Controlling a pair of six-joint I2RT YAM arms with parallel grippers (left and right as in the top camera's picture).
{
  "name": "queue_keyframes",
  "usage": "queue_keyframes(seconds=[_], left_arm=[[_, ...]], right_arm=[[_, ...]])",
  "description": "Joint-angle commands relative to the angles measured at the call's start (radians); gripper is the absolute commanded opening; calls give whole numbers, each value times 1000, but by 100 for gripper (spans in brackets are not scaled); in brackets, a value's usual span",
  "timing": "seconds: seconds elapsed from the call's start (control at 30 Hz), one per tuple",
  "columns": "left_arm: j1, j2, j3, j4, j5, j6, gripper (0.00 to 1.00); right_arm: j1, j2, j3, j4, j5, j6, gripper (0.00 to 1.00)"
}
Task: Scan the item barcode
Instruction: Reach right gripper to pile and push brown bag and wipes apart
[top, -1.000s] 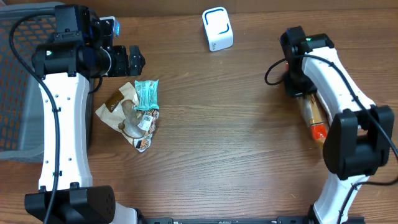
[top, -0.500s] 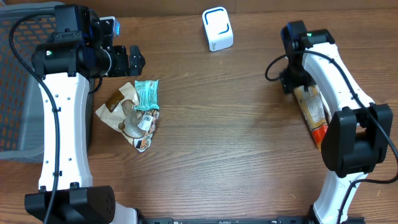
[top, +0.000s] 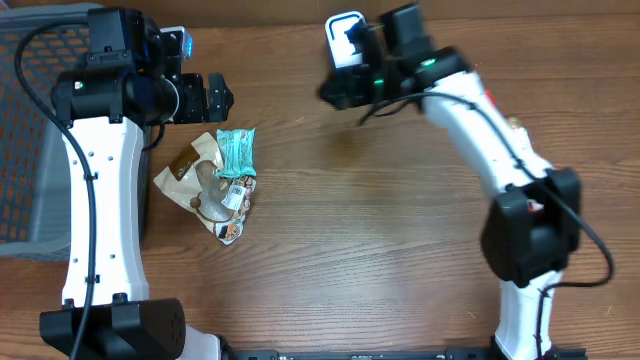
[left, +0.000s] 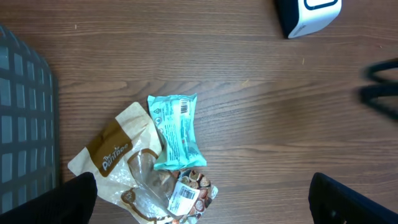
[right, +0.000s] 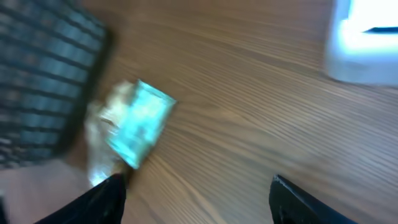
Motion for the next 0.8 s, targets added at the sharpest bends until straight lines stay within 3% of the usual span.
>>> queue_keyframes(seconds=[0.0, 0.23, 0.6, 0.77], left_arm=[[-6, -1, 15, 3, -2, -6, 100], [-6, -1, 15, 3, -2, -6, 100], [-6, -1, 15, 3, -2, -6, 100], [-6, -1, 15, 3, -2, -6, 100]], right_arm=[[93, 72, -18, 78, -53, 193, 72], [232, 179, -16, 235, -46, 248, 71], [335, 221, -16, 159, -19, 154, 71], [384, 260, -18, 106, -19, 150, 62]])
